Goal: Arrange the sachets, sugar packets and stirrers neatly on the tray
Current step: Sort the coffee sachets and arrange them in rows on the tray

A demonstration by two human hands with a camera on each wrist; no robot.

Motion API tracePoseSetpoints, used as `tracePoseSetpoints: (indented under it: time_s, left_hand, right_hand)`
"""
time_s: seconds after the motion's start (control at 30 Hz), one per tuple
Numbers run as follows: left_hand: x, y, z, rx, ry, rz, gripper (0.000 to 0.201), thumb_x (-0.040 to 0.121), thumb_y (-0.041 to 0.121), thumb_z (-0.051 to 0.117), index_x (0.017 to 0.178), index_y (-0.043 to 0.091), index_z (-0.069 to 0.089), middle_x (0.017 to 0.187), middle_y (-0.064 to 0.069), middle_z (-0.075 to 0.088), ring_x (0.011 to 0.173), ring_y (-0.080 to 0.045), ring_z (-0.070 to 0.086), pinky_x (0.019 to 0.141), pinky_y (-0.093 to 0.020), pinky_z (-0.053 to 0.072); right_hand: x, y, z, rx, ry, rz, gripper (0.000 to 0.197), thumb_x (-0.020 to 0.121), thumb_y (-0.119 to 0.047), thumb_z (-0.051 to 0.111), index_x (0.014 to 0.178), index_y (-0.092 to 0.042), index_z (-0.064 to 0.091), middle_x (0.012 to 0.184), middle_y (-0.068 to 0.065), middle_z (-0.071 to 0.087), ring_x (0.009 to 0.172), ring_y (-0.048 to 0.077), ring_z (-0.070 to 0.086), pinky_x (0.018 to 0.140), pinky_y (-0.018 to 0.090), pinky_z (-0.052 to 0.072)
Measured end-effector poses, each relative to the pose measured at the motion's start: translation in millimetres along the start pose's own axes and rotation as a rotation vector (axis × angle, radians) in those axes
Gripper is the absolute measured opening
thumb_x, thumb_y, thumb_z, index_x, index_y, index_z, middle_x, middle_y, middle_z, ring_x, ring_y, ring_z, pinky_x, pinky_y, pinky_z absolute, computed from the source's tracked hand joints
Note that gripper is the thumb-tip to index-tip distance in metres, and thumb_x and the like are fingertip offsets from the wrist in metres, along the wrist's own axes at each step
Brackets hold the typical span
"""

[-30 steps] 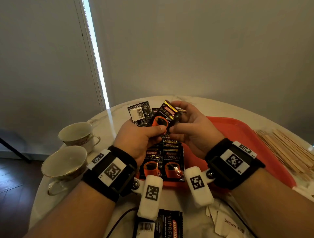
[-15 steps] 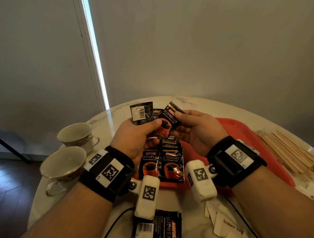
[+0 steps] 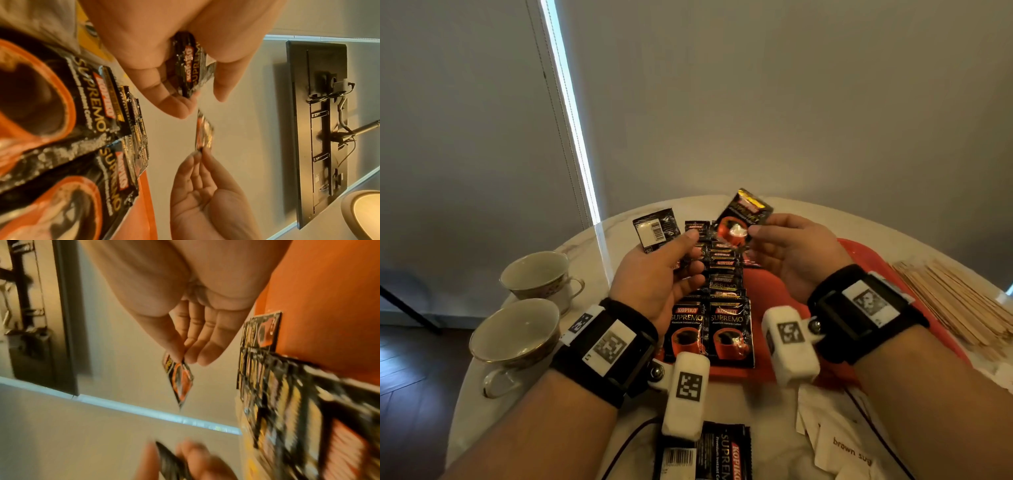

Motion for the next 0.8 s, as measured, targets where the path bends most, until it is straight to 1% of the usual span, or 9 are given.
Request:
tracePoseSetpoints:
  time_s: [0.1, 0.2, 0.27, 0.33, 0.37, 0.53, 0.67, 0.73, 0.8]
  left_hand:
    - [3, 0, -5, -0.075, 0.065, -0.021, 0.029, 0.091, 0.003, 0.065, 0.119, -0.001, 0.064, 0.091, -0.011, 0.07, 0.062, -0.015, 0.067, 0.055, -0.028, 0.057]
    - [3, 1, -6, -0.114, 0.077, -0.033, 0.04, 0.09, 0.0, 0.054, 0.13, -0.005, 0.058, 0.09, -0.012, 0.071, 0.062, -0.018, 0.068, 0.054, -0.03, 0.058]
    - [3, 2, -6, -0.123, 0.081, -0.031, 0.042, 0.09, -0.002, 0.051, 0.132, -0.006, 0.057, 0.085, -0.012, 0.072, 0.061, -0.019, 0.068, 0.054, -0.031, 0.058]
    - [3, 4, -7, -0.124, 0.084, -0.024, 0.043, 0.09, -0.003, 0.049, 0.132, -0.008, 0.056, 0.081, -0.011, 0.072, 0.059, -0.019, 0.068, 0.053, -0.031, 0.058]
    - [2, 4, -7, -0.122, 0.084, -0.02, 0.042, 0.09, -0.004, 0.048, 0.132, -0.008, 0.056, 0.079, -0.01, 0.072, 0.058, -0.018, 0.068, 0.053, -0.031, 0.058]
    - [0, 7, -7, -0.114, 0.089, -0.014, 0.042, 0.091, -0.004, 0.048, 0.132, -0.01, 0.055, 0.08, -0.012, 0.072, 0.059, -0.019, 0.068, 0.055, -0.031, 0.059]
    - [0, 7, -6, -0.119, 0.085, -0.022, 0.044, 0.091, -0.005, 0.047, 0.133, -0.01, 0.055, 0.084, -0.014, 0.072, 0.061, -0.021, 0.069, 0.055, -0.032, 0.059]
    - [0, 7, -6, -0.124, 0.086, -0.02, 0.044, 0.091, -0.005, 0.047, 0.133, -0.01, 0.054, 0.083, -0.014, 0.072, 0.061, -0.022, 0.07, 0.054, -0.032, 0.06]
    - [1, 8, -6, -0.127, 0.086, -0.017, 0.04, 0.091, -0.005, 0.047, 0.13, -0.009, 0.055, 0.082, -0.014, 0.072, 0.061, -0.022, 0.07, 0.055, -0.032, 0.06]
  right_hand:
    - [22, 1, -33, 0.061, 0.224, 0.092, 0.016, 0.087, 0.007, 0.068, 0.091, -0.006, 0.06, 0.075, 0.009, 0.069, 0.059, 0.015, 0.064, 0.053, 0.023, 0.058]
    - [43, 7, -57, -0.12, 0.327, 0.184, 0.008, 0.091, 0.005, 0.063, 0.089, -0.003, 0.062, 0.073, 0.009, 0.066, 0.057, 0.015, 0.061, 0.049, 0.025, 0.055]
    - [50, 12, -62, -0.271, 0.318, 0.247, 0.007, 0.091, 0.004, 0.061, 0.087, -0.001, 0.061, 0.067, 0.01, 0.063, 0.057, 0.019, 0.058, 0.055, 0.031, 0.052]
    - [53, 18, -64, -0.397, 0.3, 0.297, 0.007, 0.09, 0.005, 0.062, 0.085, 0.0, 0.061, 0.055, 0.008, 0.058, 0.057, 0.02, 0.056, 0.061, 0.034, 0.053]
    - [54, 19, -65, -0.454, 0.296, 0.31, 0.009, 0.089, 0.005, 0.065, 0.083, 0.0, 0.061, 0.055, 0.009, 0.058, 0.058, 0.021, 0.057, 0.061, 0.034, 0.054]
    - [61, 23, -64, -0.61, 0.259, 0.326, 0.008, 0.083, 0.001, 0.077, 0.085, 0.002, 0.069, 0.074, 0.013, 0.068, 0.06, 0.019, 0.062, 0.054, 0.029, 0.052]
    - [64, 22, -61, -0.673, 0.241, 0.345, 0.011, 0.083, -0.003, 0.079, 0.089, 0.002, 0.071, 0.071, 0.01, 0.067, 0.058, 0.017, 0.059, 0.054, 0.026, 0.05]
    - [65, 23, -61, -0.691, 0.246, 0.352, 0.012, 0.084, -0.005, 0.079, 0.087, 0.002, 0.071, 0.07, 0.01, 0.066, 0.057, 0.017, 0.057, 0.055, 0.026, 0.048]
    - [65, 23, -63, -0.706, 0.248, 0.358, 0.012, 0.084, -0.008, 0.08, 0.085, 0.001, 0.072, 0.066, 0.009, 0.066, 0.055, 0.016, 0.056, 0.052, 0.024, 0.047]
Point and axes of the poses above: each hand's wrist, its own x-axis towards the middle knuckle, its own z-axis out of the palm, y = z × x, the point moved 5 cm from there along x, towards the middle knuckle
